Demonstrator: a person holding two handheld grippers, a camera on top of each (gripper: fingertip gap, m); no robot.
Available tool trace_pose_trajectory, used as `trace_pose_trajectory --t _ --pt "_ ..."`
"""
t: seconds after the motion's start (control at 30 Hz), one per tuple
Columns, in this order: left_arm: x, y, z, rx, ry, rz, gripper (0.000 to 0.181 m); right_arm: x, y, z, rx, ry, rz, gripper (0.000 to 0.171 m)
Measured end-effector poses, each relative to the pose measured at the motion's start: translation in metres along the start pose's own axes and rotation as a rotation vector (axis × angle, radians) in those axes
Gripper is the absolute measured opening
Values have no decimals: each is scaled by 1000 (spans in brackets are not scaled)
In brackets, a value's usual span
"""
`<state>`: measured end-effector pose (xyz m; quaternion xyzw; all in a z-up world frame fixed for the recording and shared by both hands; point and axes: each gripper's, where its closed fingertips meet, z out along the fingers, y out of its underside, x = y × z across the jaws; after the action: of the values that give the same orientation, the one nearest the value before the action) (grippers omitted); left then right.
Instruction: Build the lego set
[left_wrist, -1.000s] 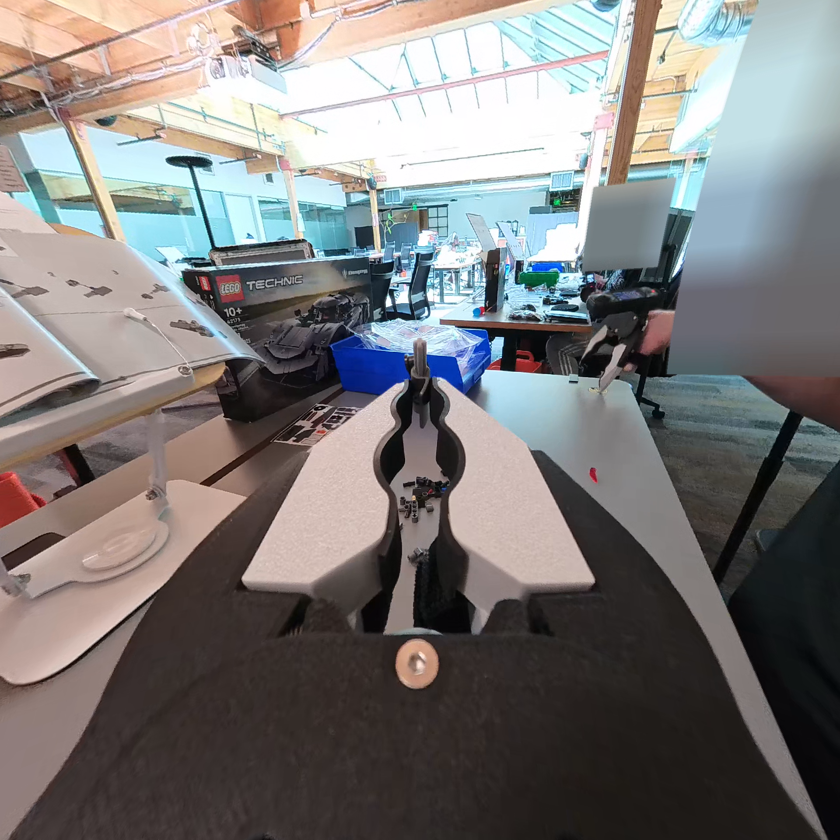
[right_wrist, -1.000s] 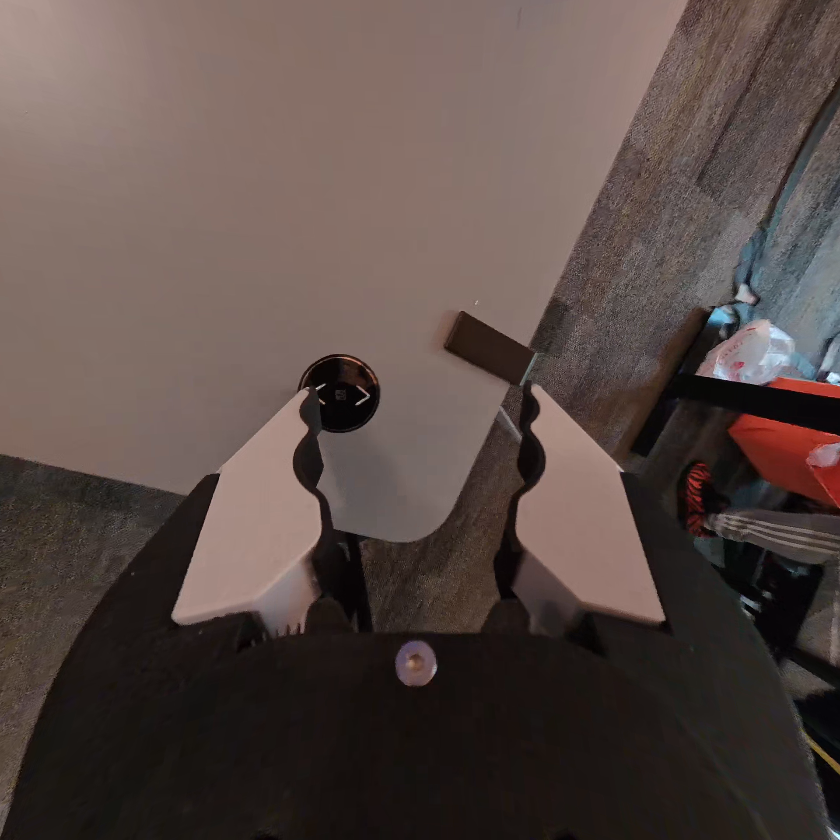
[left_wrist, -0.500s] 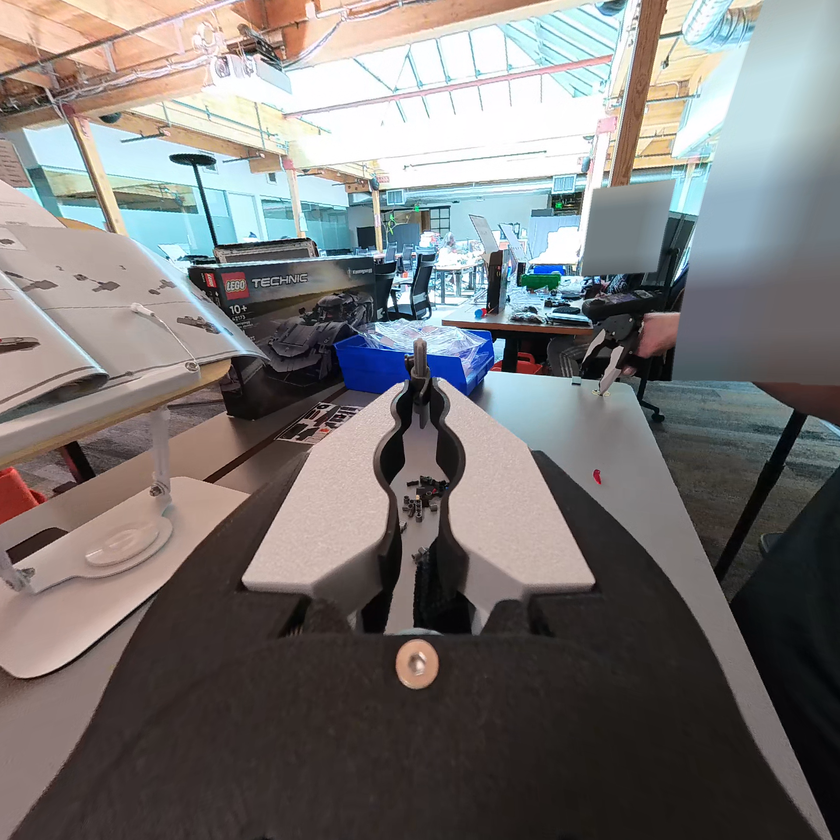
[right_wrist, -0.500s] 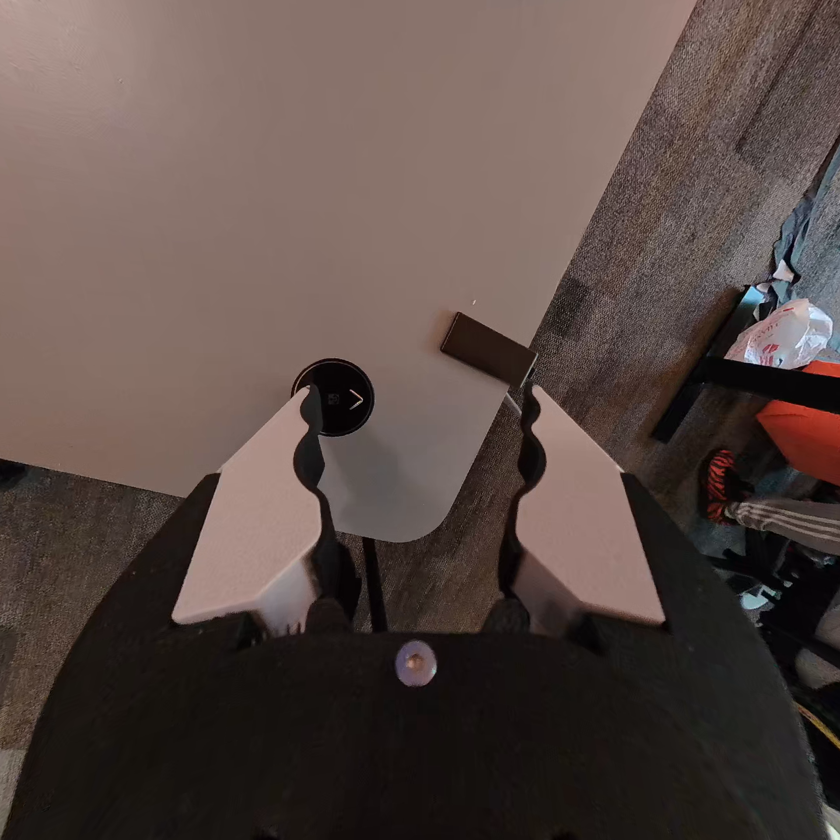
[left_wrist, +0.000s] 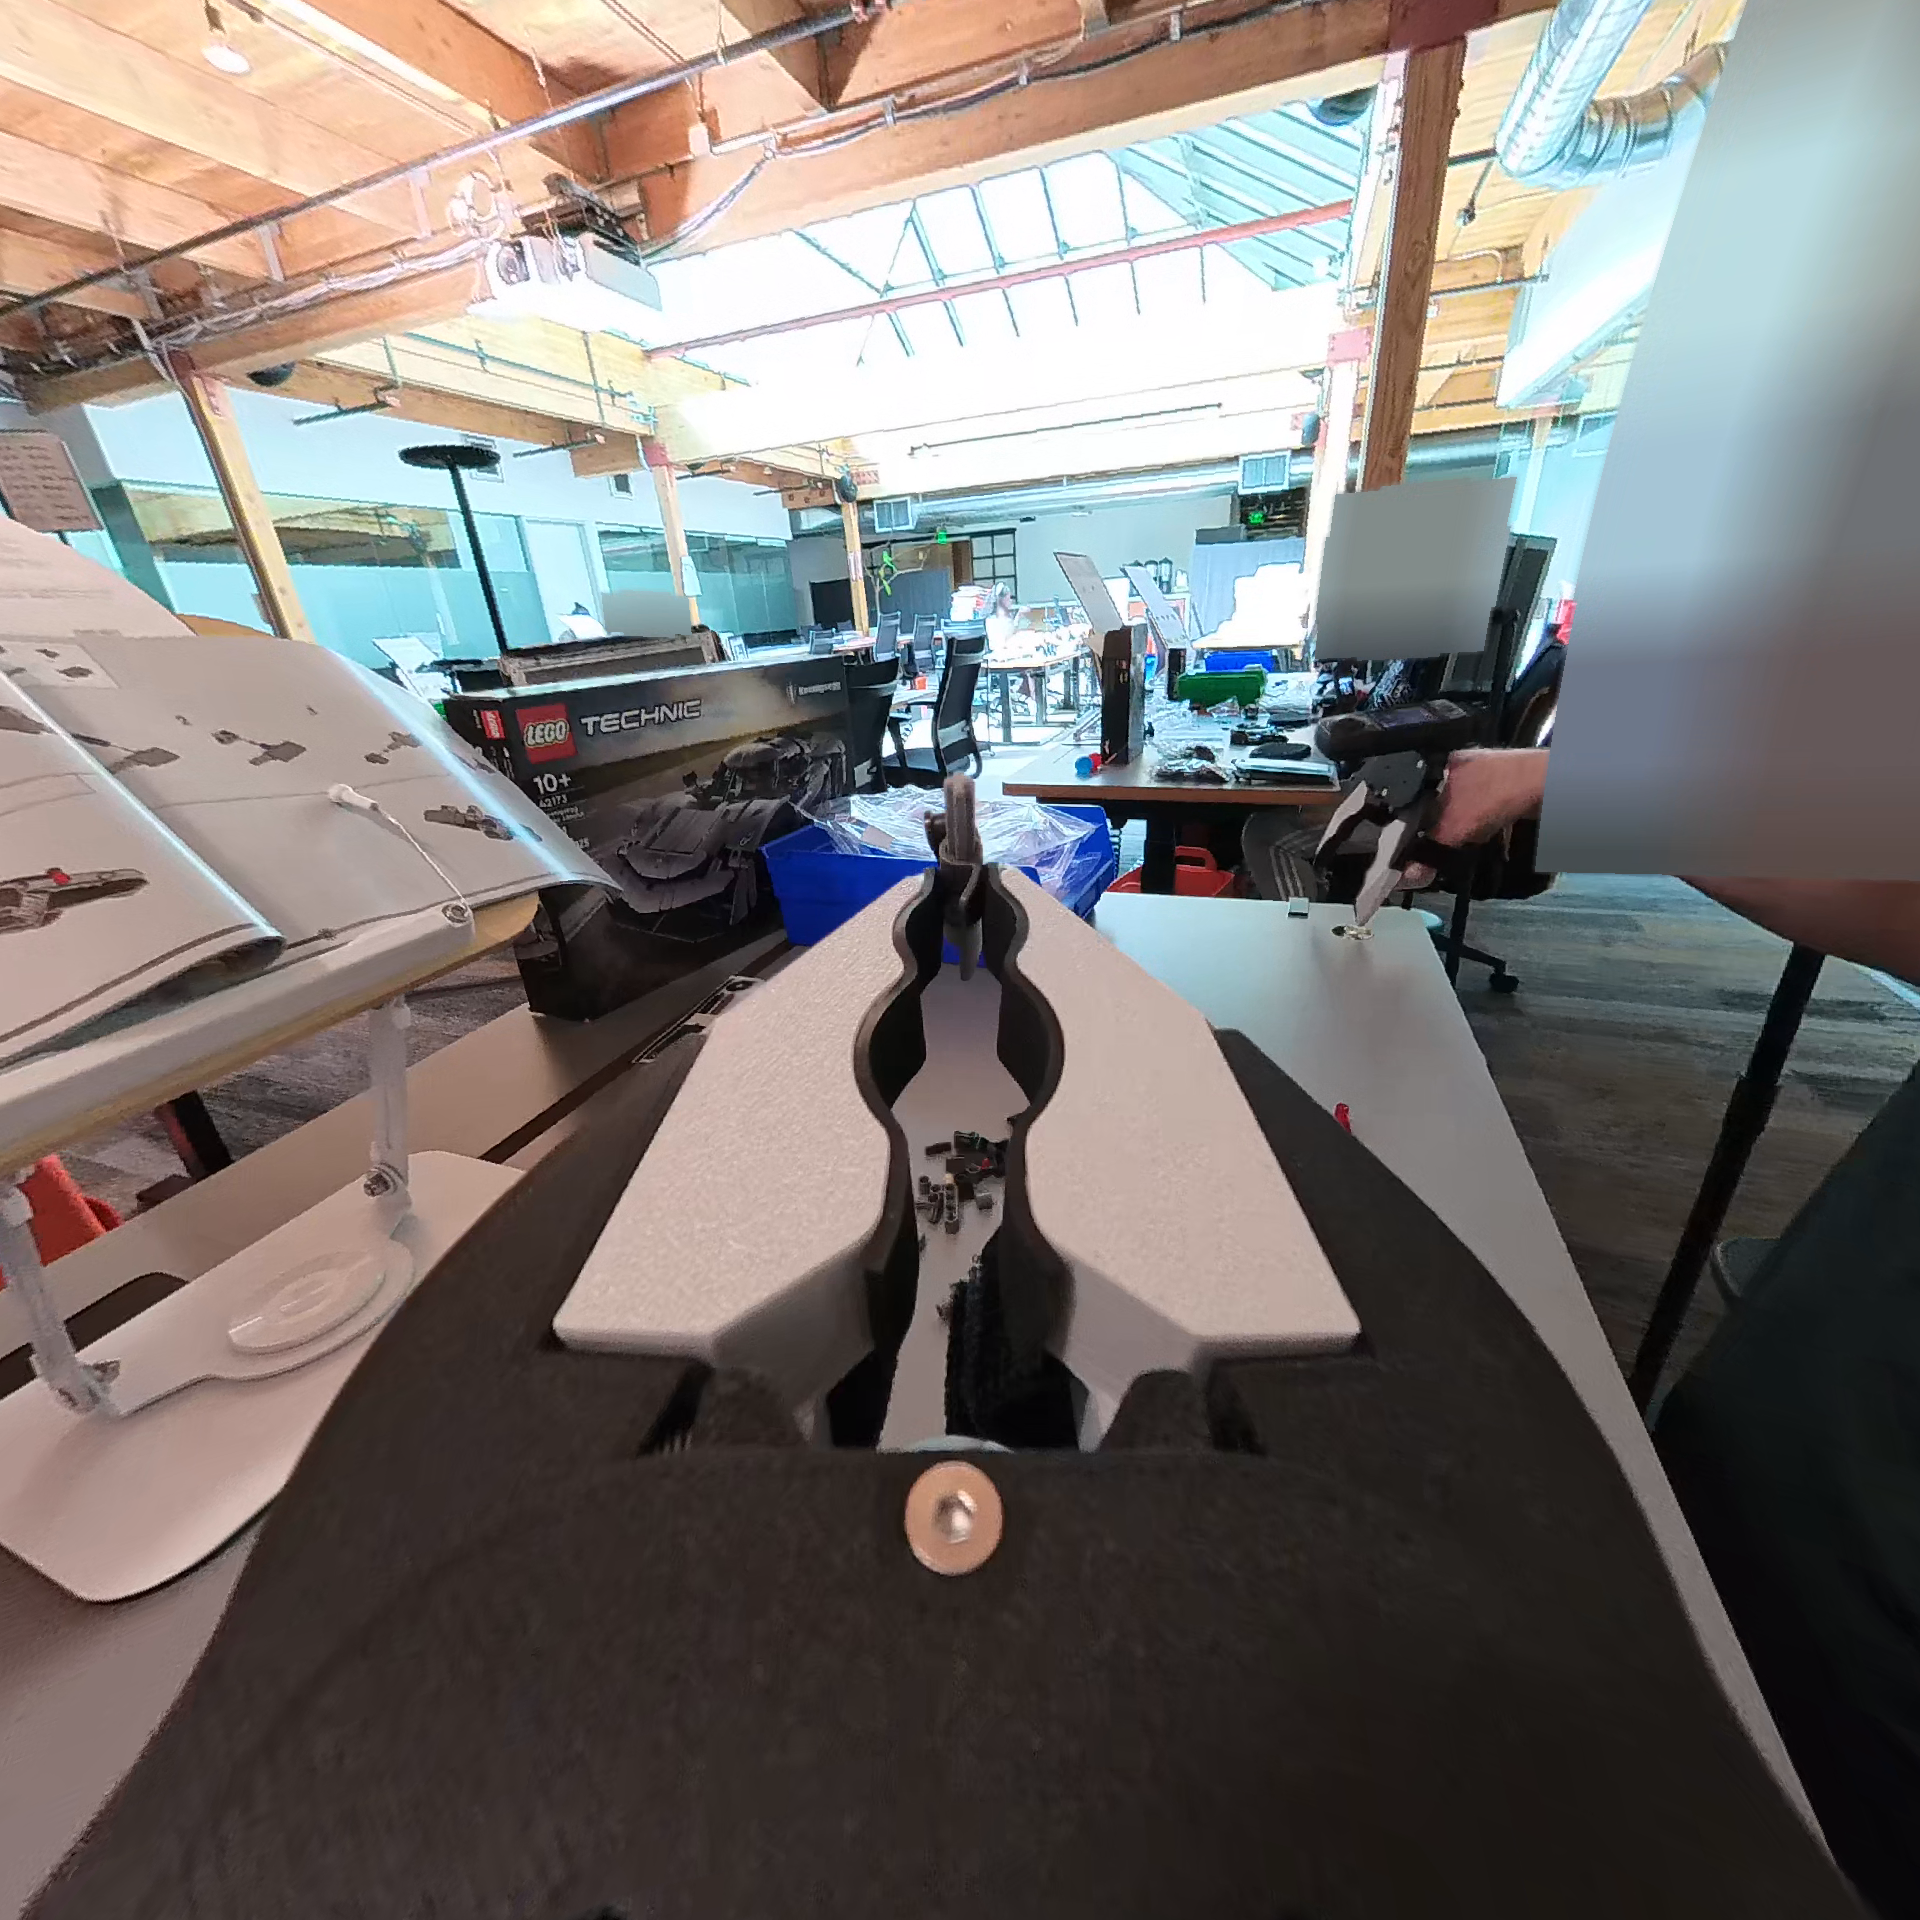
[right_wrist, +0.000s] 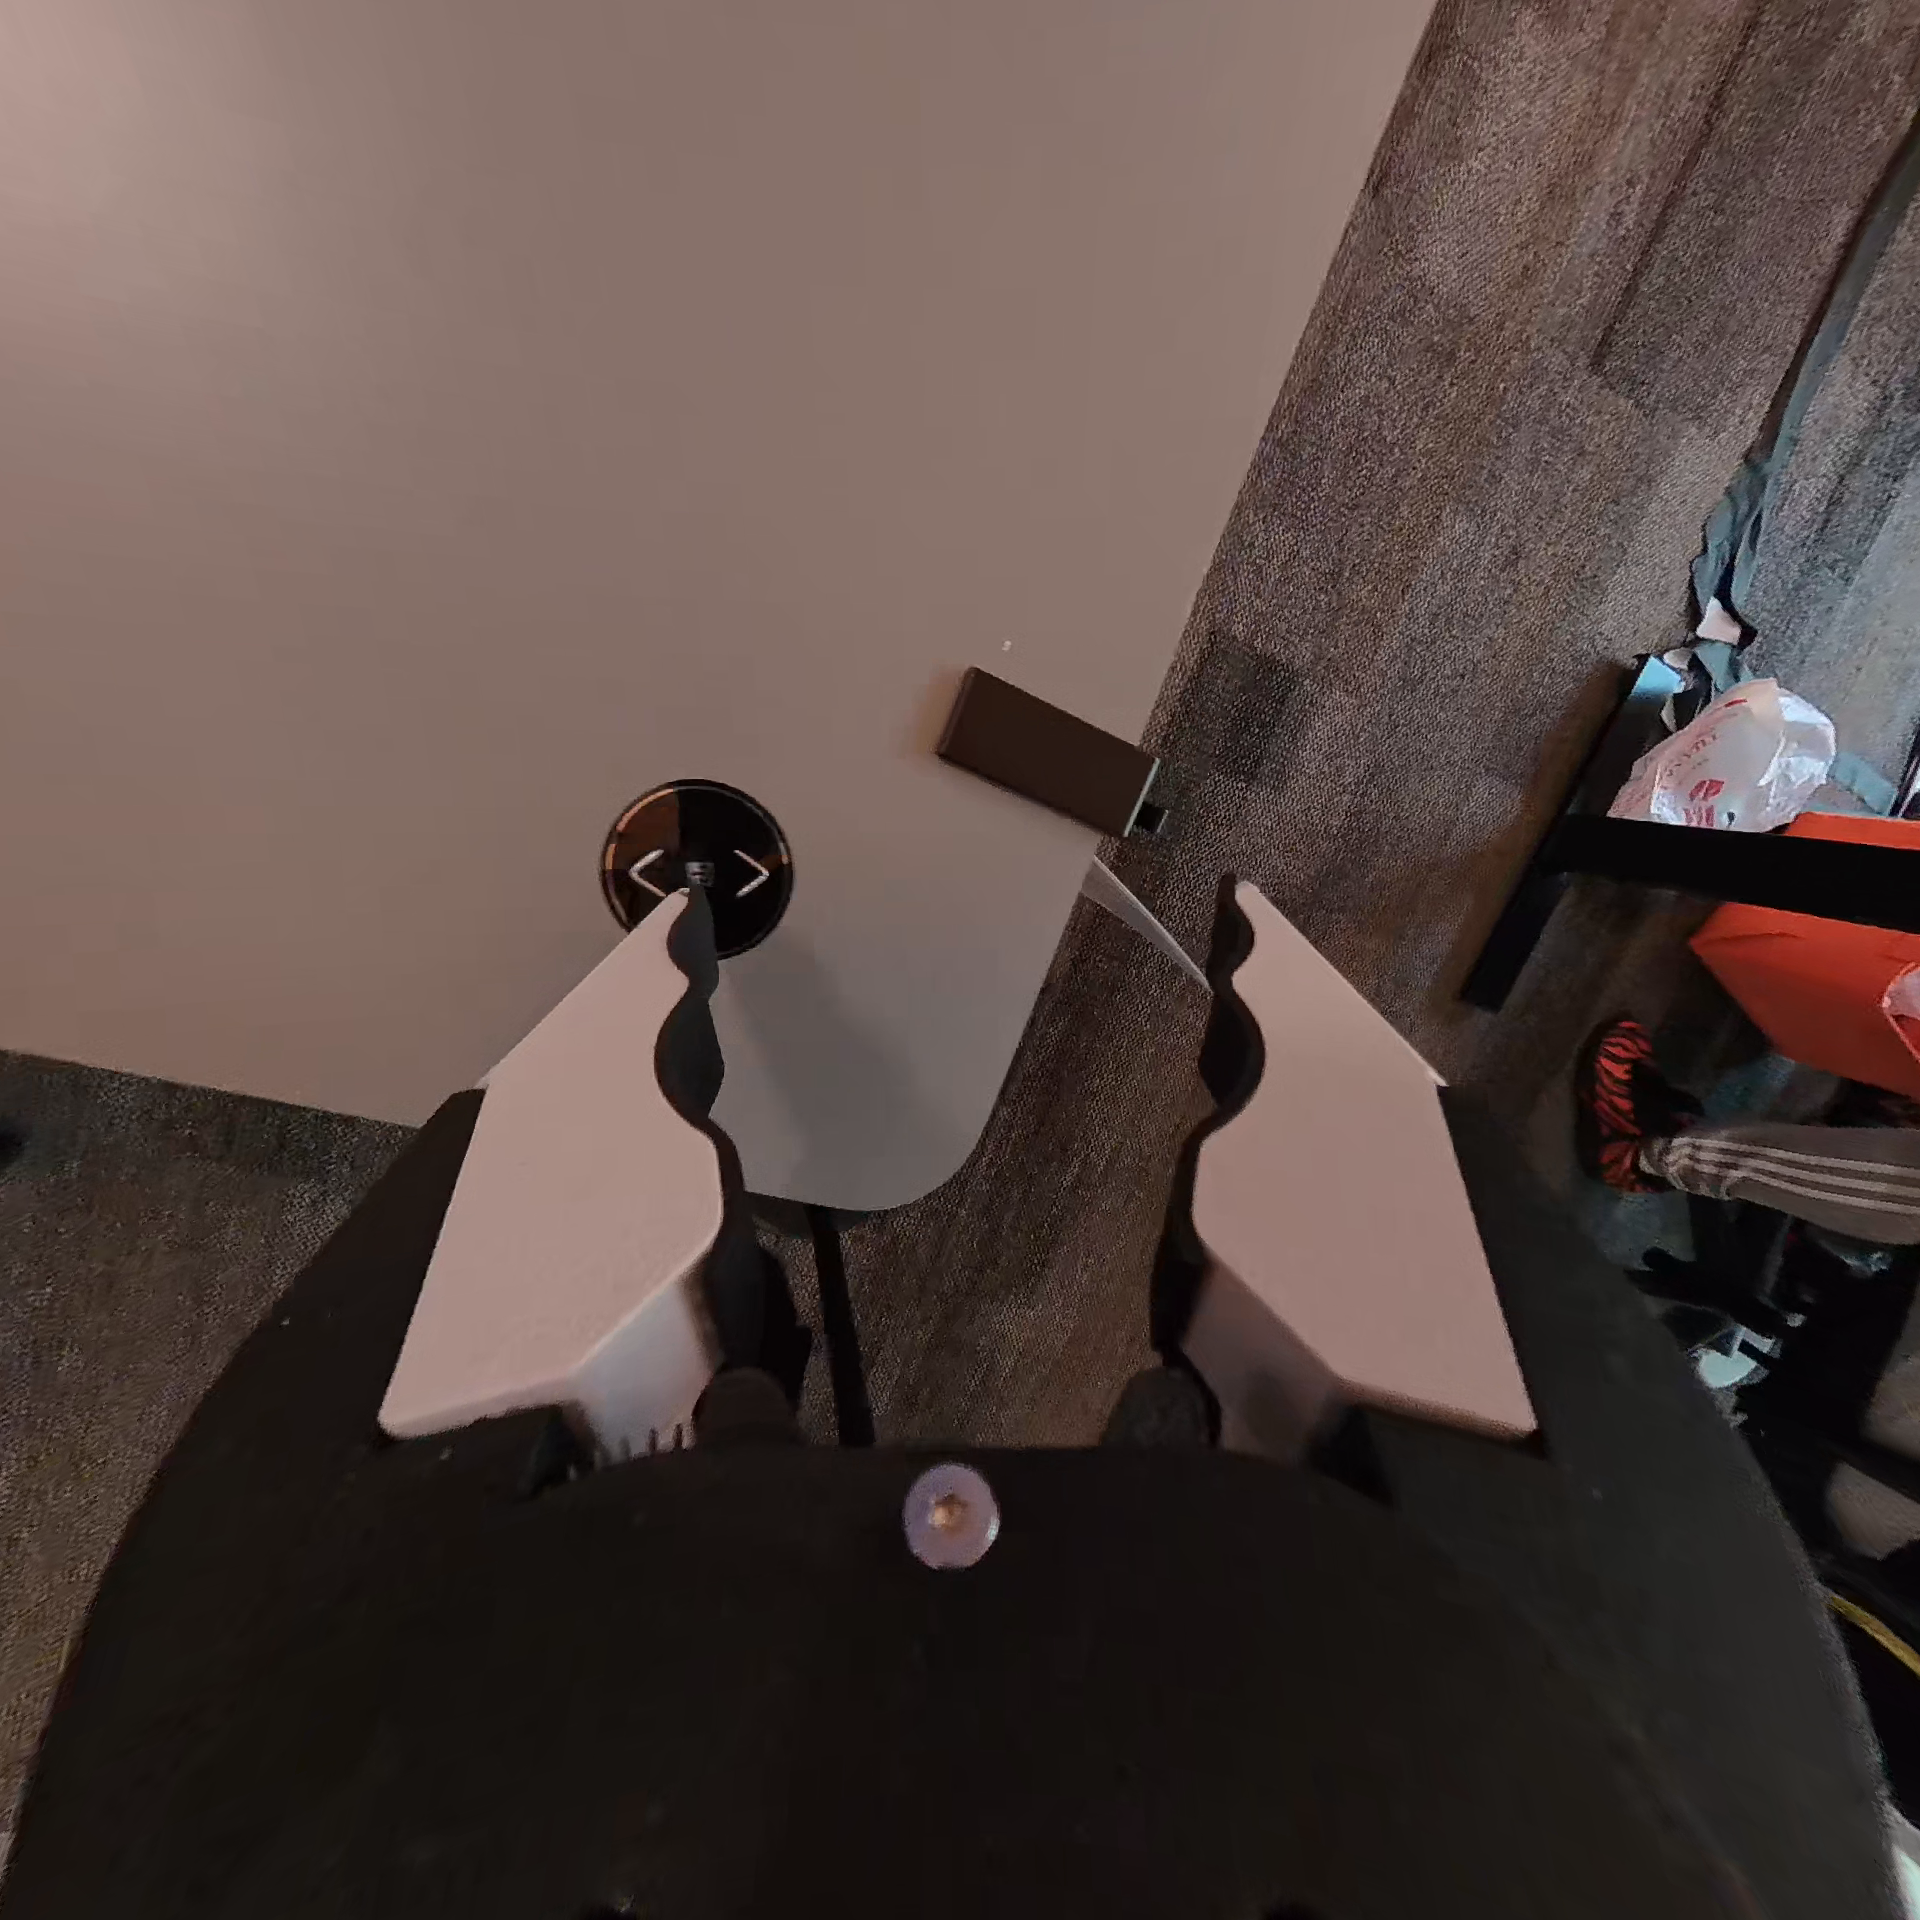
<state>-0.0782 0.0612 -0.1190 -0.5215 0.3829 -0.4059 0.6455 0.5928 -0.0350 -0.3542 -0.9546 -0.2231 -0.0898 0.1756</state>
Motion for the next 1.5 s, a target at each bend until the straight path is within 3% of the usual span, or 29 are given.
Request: trace_pose_trajectory --t 1.1,1.5 --pt "-4 5 2 9 9 -6 5 0 2 16 -114 -21 1 78" --pt "-3 42 3 -81 15 -47 5 -3 5 28 -142 -21 -4 76"
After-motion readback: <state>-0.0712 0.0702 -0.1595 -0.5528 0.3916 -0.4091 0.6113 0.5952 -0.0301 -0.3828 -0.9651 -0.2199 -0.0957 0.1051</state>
